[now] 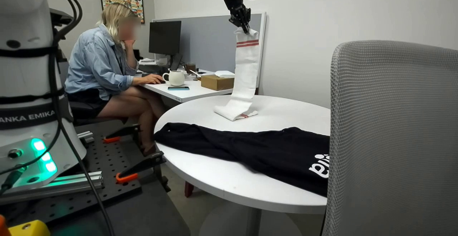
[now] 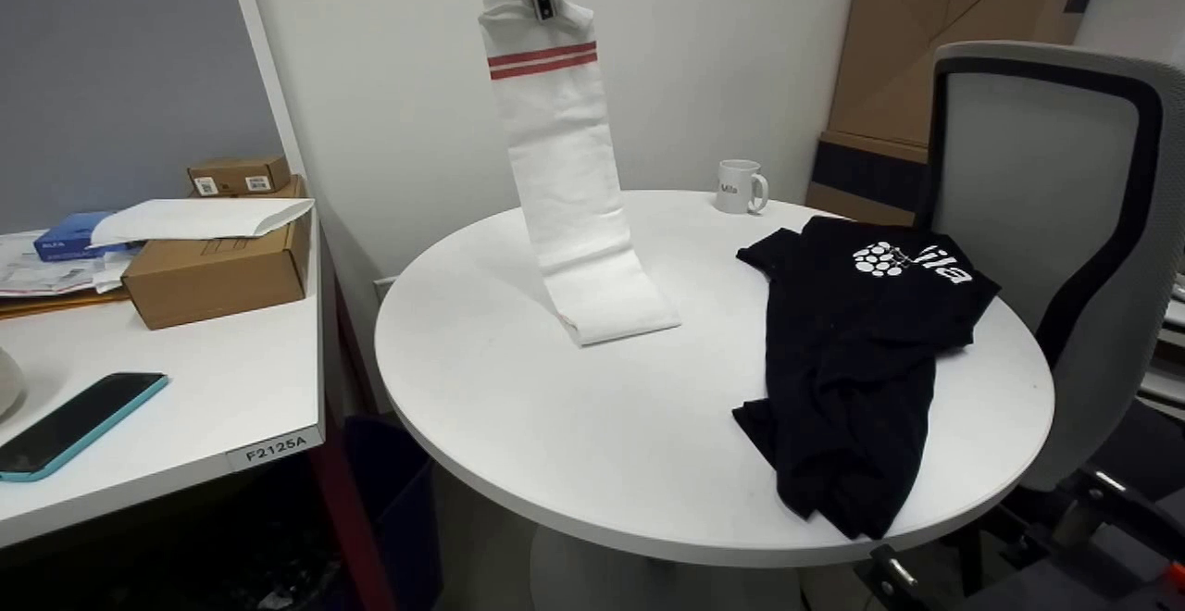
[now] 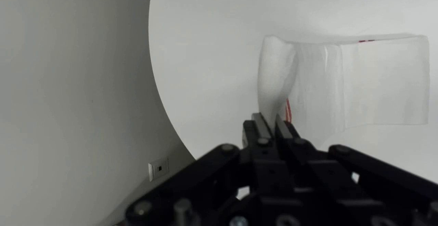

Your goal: Fold the towel

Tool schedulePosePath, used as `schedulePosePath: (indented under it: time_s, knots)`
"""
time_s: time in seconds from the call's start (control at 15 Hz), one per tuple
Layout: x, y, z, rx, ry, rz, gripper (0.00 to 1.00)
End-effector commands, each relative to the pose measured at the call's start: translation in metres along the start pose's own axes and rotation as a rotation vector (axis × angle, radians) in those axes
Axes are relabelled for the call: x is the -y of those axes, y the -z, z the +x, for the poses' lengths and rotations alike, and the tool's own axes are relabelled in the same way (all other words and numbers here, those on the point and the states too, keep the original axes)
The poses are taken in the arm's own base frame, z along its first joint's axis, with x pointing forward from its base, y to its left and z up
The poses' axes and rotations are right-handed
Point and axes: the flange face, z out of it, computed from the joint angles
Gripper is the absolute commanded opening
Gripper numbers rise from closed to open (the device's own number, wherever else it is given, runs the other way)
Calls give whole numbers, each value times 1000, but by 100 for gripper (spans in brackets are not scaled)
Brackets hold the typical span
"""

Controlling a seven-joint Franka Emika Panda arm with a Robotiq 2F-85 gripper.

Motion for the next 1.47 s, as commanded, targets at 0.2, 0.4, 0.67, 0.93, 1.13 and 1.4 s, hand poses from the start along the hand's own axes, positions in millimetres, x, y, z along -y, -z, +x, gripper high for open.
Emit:
schedulePosePath:
  time_s: [0.2,0.4,0.67,0.93,1.13,1.4]
  knots:
    - [10,-11,-11,-61,90,-60,1]
    - [9,-32,-32,-57,50,-48,1]
    - [21,-63,-52,-38,44,9,1]
    - [61,-86,-49,-42,149,101,1]
    - [94,-96,-39,-53,239,172,1]
    - [119,-87,-37,-65,299,203,1]
